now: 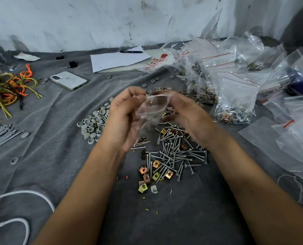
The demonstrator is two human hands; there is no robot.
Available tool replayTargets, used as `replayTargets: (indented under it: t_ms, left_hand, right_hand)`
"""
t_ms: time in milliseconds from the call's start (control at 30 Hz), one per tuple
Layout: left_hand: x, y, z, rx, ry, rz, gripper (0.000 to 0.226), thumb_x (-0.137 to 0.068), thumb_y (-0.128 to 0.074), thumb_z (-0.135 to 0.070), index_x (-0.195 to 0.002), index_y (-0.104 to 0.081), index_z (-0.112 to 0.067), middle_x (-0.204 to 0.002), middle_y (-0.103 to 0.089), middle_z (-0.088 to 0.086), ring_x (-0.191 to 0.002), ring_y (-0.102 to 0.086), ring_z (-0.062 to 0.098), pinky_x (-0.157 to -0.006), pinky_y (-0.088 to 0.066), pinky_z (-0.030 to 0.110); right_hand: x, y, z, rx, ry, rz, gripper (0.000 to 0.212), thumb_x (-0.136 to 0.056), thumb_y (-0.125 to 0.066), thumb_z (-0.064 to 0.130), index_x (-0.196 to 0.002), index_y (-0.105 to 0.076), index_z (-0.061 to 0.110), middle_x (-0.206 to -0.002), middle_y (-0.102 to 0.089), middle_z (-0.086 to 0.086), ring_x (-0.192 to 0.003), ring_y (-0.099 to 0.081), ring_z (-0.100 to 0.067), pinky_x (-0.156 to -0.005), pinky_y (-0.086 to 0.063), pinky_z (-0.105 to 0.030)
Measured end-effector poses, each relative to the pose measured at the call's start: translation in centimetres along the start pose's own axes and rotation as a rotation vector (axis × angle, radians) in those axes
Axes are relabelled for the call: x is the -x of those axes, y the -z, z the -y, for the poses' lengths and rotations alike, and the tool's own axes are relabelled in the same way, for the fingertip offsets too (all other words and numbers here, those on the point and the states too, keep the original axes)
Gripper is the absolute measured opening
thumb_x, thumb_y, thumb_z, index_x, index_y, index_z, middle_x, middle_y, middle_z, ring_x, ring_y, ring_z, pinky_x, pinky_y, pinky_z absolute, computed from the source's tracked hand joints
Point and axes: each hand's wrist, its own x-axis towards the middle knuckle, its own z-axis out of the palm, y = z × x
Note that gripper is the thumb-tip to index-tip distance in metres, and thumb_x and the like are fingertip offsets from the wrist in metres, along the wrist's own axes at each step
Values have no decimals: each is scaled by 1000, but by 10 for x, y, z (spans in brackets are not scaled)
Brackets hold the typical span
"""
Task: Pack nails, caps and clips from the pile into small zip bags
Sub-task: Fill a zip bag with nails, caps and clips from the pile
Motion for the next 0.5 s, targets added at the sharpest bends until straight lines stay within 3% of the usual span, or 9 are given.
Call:
replayTargets:
  t_ms: [67,167,233,300,400,500]
  left_hand:
    - [0,1,-5,283,43,14,7,-91,-51,-1,-93,-54,-8,-74,-58,6,-51,-55,9,-46,-52,20]
    - [-1,3,-6,400,81,-97,7,-91,-58,-3,-94,-53,-7,-75,-56,6,-46,-44,3,-41,-45,14]
    - [-3,7,-4,267,76,-230,2,-99,-53,-7,-98,-54,-7,-83,-60,10,-52,-54,9,-45,-50,19]
    - [-4,11,0,126,102,-298,16,-108,-46,-21,-100,-55,-11,-87,-63,10,-63,-61,16,-51,-53,23]
    - [-4,12,5,-127,192,-248,35,-110,-39,-44,-109,-53,-12,-85,-74,7,-70,-70,18,-60,-59,29]
    - [-3,7,12,-321,258,-135,43,-105,-48,-47,-117,-58,-7,-94,-74,11,-78,-71,23,-68,-59,33]
  right_hand:
    - [1,-4,-1,-72,-32,112,57,-93,-50,56,-133,-62,18,-127,-70,1,-123,-64,-21,-104,-52,-42]
    - [-1,-9,-5,73,-35,-23,21,-85,-74,38,-103,-75,26,-102,-78,1,-99,-74,-19,-85,-59,-34]
    - [-3,-9,-8,16,-45,-181,4,-84,-78,21,-86,-76,24,-89,-78,-3,-85,-75,-19,-72,-60,-34]
    - [-3,-7,-6,-115,-72,-272,13,-84,-77,12,-80,-75,24,-83,-77,-4,-75,-73,-17,-59,-58,-29]
    - [-2,-5,-3,-148,-133,-331,10,-90,-73,12,-84,-73,20,-80,-76,-6,-72,-69,-21,-52,-58,-33]
    - [-3,-4,-3,-178,-168,-396,5,-94,-71,14,-89,-71,16,-81,-77,-10,-71,-70,-25,-53,-58,-34]
